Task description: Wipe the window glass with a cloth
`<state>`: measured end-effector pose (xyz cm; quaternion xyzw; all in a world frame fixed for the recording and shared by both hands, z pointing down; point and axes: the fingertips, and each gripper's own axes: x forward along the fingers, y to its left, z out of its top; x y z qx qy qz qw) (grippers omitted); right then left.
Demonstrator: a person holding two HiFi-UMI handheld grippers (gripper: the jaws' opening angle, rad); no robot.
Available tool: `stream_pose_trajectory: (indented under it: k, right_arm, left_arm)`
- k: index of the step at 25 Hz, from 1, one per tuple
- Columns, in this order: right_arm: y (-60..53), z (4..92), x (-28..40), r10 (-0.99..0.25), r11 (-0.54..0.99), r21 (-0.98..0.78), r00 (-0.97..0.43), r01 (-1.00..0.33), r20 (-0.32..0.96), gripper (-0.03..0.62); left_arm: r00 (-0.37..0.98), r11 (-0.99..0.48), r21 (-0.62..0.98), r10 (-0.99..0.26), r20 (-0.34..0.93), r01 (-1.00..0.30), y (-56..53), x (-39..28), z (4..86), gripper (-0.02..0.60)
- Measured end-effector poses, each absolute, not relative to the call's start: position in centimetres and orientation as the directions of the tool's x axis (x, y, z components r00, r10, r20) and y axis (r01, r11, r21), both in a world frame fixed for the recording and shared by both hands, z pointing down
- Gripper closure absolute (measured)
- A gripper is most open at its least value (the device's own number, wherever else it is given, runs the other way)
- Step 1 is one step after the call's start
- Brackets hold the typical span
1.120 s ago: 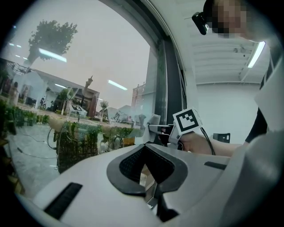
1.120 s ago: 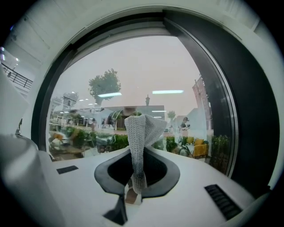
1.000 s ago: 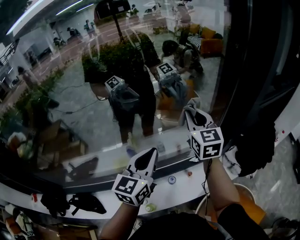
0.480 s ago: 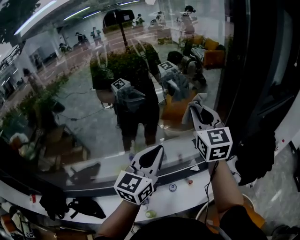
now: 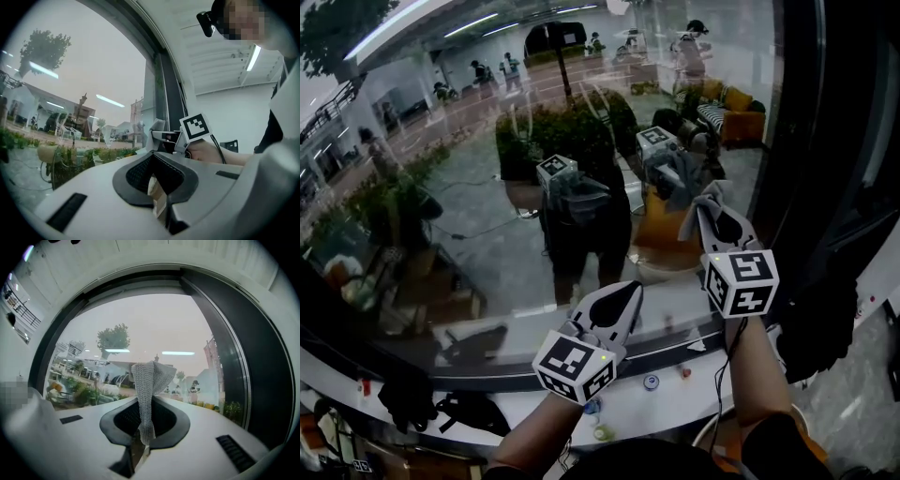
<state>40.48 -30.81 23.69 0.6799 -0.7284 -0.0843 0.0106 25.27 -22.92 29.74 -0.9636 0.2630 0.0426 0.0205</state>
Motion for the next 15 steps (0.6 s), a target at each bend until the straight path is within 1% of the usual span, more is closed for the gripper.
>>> stream_pose_trajectory:
  k: [8, 15]
  right_arm:
    - [-32.0, 24.8, 40.1, -0.994, 0.019, 0.174, -0.037, -0.984, -0.102, 0.542]
    - [-32.6, 23.2, 36.1, -0.992, 0.028, 0.185, -0.051, -0.982, -0.116, 0.542]
  left_arm:
    - [0.835, -0.839, 0.029, -0.545, -0.077, -0.544, -24.5, 23.7, 31.8, 0.574]
    - [0.817, -0.82, 0.047, -0.572, -0.076, -0.57, -25.0, 20.0, 31.1, 0.574]
